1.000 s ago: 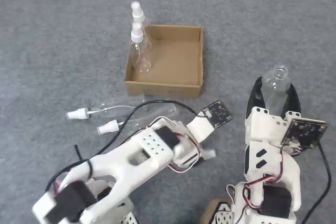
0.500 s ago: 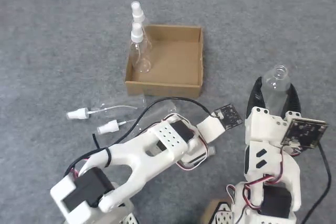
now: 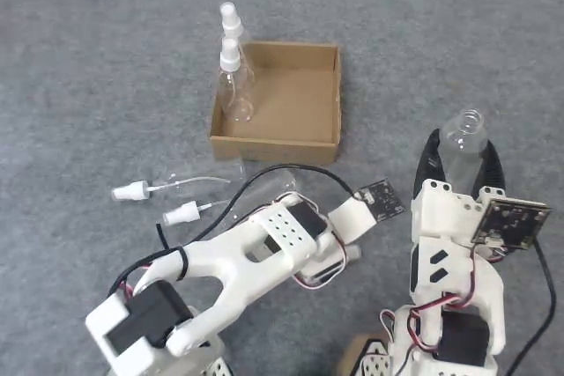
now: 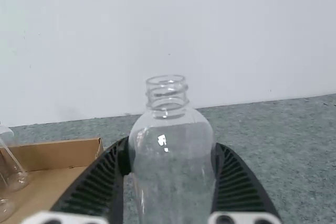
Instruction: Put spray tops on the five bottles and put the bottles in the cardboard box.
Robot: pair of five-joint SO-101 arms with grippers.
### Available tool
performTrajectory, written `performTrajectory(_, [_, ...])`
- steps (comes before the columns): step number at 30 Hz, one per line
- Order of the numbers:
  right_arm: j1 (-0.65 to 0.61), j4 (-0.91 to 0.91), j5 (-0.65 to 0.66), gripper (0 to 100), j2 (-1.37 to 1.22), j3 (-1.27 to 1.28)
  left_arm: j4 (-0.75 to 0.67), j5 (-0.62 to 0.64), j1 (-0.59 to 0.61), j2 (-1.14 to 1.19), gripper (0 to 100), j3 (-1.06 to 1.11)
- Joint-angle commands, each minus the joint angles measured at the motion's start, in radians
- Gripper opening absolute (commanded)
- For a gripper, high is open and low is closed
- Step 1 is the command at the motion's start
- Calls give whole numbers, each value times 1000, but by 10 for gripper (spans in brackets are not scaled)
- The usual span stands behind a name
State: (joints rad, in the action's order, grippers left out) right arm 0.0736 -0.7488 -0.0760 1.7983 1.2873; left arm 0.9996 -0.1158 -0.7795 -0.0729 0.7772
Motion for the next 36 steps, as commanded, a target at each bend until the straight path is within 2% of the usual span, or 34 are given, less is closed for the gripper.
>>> performTrajectory(1, [10, 25, -11, 73, 18, -11, 57, -6, 29, -23, 152, -74])
performTrajectory(7, [10, 25, -9, 73, 18, -11, 100, -6, 120, -23, 152, -110])
performTrajectory(12, [10, 25, -9, 73, 18, -11, 129, -6, 121, -23, 157, -133])
performTrajectory(19, [-15, 31, -3, 73, 18, -9, 124, -6, 120, -23, 234, -133])
performTrajectory(23, [-22, 53, -3, 73, 16, 9, 138, -15, 91, -23, 235, -133])
performTrajectory(27, [-15, 62, -3, 73, 16, 11, 187, -92, 15, -21, 232, -134])
performTrajectory(31, [7, 62, -5, 73, 16, 11, 178, -48, -3, -14, 232, -170])
performTrajectory(36, [48, 65, -11, 73, 18, 11, 173, -49, -12, -12, 232, -205])
